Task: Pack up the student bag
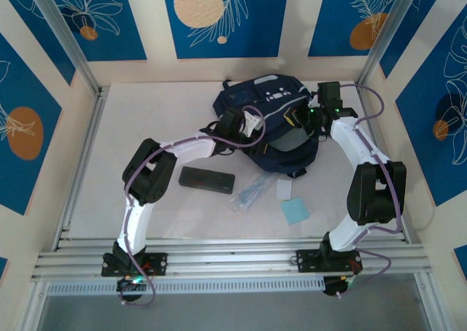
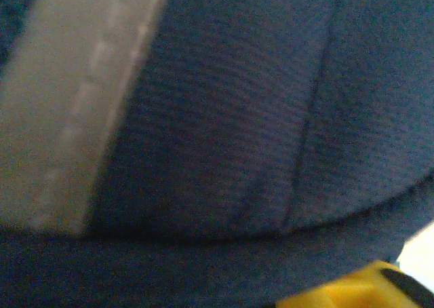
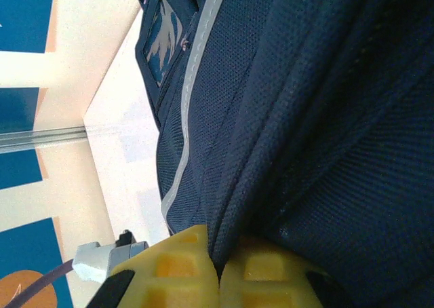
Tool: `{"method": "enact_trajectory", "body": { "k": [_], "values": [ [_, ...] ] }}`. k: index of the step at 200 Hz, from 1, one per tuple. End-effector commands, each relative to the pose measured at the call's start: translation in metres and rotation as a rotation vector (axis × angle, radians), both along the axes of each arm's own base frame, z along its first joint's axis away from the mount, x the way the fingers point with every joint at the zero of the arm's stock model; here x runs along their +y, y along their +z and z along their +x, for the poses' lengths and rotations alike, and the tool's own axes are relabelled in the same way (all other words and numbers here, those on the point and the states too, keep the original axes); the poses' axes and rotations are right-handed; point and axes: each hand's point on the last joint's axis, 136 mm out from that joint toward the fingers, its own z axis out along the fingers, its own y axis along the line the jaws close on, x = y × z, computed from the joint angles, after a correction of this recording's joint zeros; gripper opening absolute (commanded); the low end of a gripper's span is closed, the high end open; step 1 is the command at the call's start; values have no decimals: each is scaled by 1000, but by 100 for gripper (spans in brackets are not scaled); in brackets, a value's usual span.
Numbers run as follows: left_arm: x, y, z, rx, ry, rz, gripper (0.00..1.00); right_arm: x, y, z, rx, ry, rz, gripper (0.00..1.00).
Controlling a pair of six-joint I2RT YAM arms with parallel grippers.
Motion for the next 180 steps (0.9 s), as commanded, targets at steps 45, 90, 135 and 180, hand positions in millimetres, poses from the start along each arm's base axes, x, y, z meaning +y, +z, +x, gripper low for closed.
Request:
{"method": "enact_trajectory", "body": {
  "k": [45,90,135,180],
  "values": [
    [8,9,-7,-1,-38,-2,0,9,36,1,-120,68,43,0],
    [37,13,-20,92,-60,67,7,2,36,-1,-128,77,5,0],
    [30,23,-26,124,-105,26,0,6,35,-1,-126,93,2,0],
    [35,13,-25,106,-145,112,0,9,37,-3,-128,110,-5,0]
  ]
}}
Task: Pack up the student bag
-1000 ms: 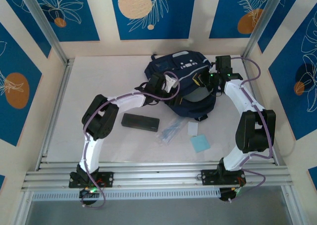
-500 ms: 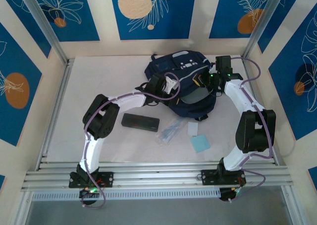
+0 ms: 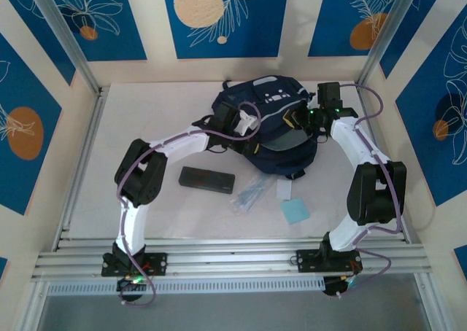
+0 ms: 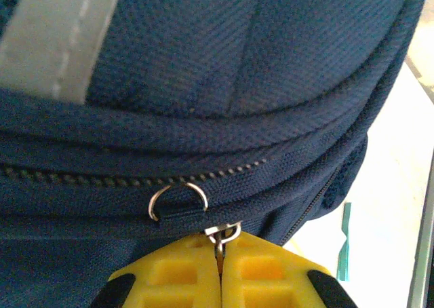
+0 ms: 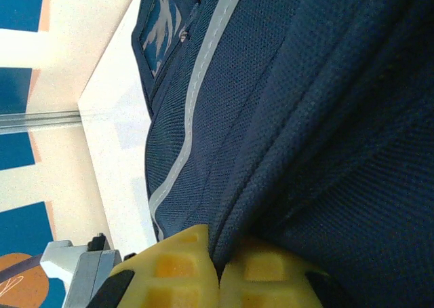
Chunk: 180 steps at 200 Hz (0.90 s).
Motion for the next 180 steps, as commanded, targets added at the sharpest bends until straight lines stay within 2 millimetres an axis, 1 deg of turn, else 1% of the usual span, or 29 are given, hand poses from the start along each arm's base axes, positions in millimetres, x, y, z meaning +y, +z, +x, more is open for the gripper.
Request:
{"method": "enact_trajectory", "body": {
  "k": [1,9,23,38,50,63,75,91,110,133,148,158,170,180],
  "values": [
    [8,-5,-7,2,-76,69,0,9,41,3,-132,67,11,0],
    [17,-15,-7,-13,-86,140,0,9,42,3,-134,72,7,0],
    [40,-37,0,-42,-73,276,0,8,43,1,-138,79,-2,0],
    [69,-58,14,-40,-21,376,0,8,45,0,-142,87,-11,0],
    [90,-68,28,-6,40,405,0,8,45,0,-143,95,-17,0],
    [110,-70,47,21,126,400,0,9,45,-2,-140,105,-21,0],
    [126,-69,64,10,201,412,0,9,45,-3,-140,113,-21,0],
    [151,-64,92,-37,340,463,0,11,47,-6,-141,126,-15,0],
    [177,-57,126,-59,494,482,0,15,48,-12,-140,147,-13,0],
    [195,-50,158,-49,631,454,0,23,46,-19,-140,181,-5,0],
    [199,-48,170,-14,676,424,0,28,41,-22,-132,200,8,0],
    [199,-48,173,1,694,416,0,33,41,-23,-135,220,27,0],
    [198,-45,172,14,708,400,8,44,41,-24,-147,260,57,0],
    [197,-44,168,26,713,385,19,55,43,-27,-163,301,69,0]
  ]
}}
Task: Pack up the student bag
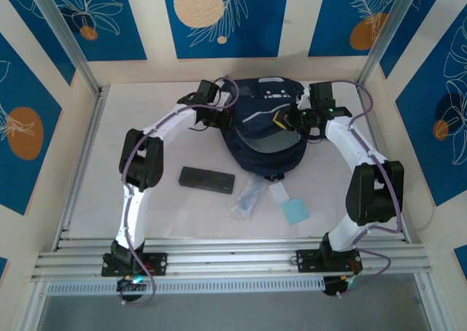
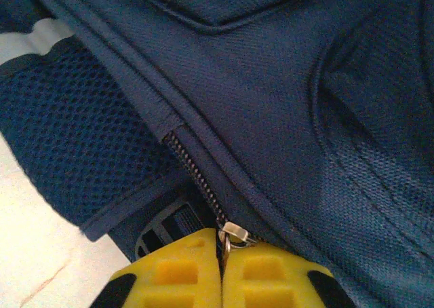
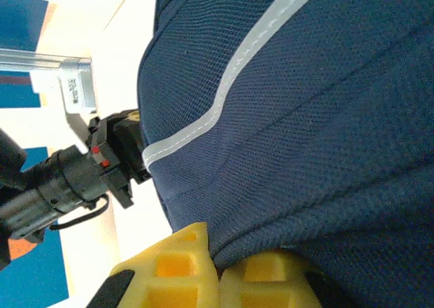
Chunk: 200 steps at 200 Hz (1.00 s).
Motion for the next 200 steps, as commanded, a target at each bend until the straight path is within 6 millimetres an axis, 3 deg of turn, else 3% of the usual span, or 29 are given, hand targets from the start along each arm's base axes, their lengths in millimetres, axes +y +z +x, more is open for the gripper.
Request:
{"method": "enact_trajectory", "body": {
  "k": [1,16,41,66,73,85,107,147,200],
  "values": [
    [91,-23,34,41,316,124,21,20,33,-15,-98,132,63,0],
    [90,-20,24,59,318,101,41,35,36,-20,-130,193,47,4],
    [93,-4,1,72,328,59,67,50,39,-33,-167,270,13,42],
    [106,15,-24,47,351,56,99,65,43,-55,-211,380,-27,67],
    [111,21,-29,33,362,59,100,71,41,-63,-218,423,-47,71],
    [120,30,-40,13,382,62,100,83,38,-78,-242,506,-85,92],
    [137,44,-56,-8,431,27,100,109,19,-100,-285,646,-189,96],
    [179,45,-83,-11,562,-8,100,160,-15,-127,-426,903,-354,99],
    [228,40,-113,16,725,-69,100,203,-73,-122,-455,1092,-495,99]
  ]
}}
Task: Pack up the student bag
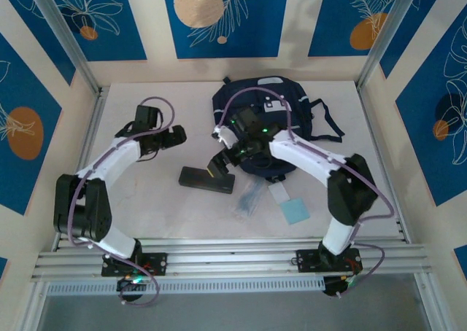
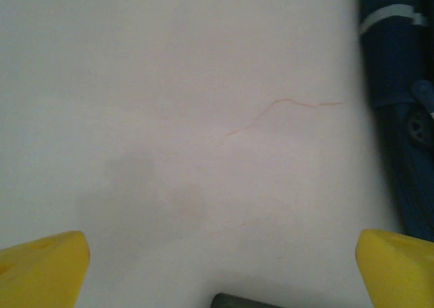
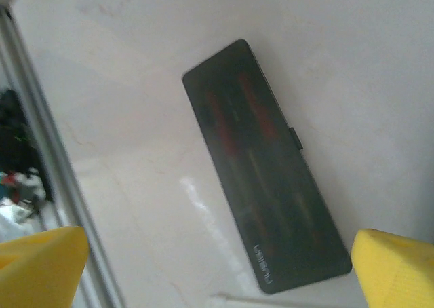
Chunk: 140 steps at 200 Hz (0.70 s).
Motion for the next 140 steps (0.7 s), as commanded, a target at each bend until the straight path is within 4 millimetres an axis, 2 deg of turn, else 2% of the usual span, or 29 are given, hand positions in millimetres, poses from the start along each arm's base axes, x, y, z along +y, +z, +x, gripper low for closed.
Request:
{"method": "enact_trajectory", "body": {
  "k": [1,13,33,56,79,140],
  "values": [
    [22,14,-5,-43,109,-50,100,9,-20,12,-99,83,-84,99],
    [31,12,-12,-38,138,-65,100,16,-35,15,-121,106,-116,99],
    [32,12,-18,-46,118,-97,100,23,-54,20,-140,130,-153,99],
    [36,2,-26,-15,116,-81,100,32,-69,20,-149,164,-171,99],
    [38,-3,-32,-16,129,-106,100,38,-83,8,-157,209,-203,99],
    [32,14,-38,-88,104,-170,100,46,-105,-31,-184,272,-281,99]
  ]
}}
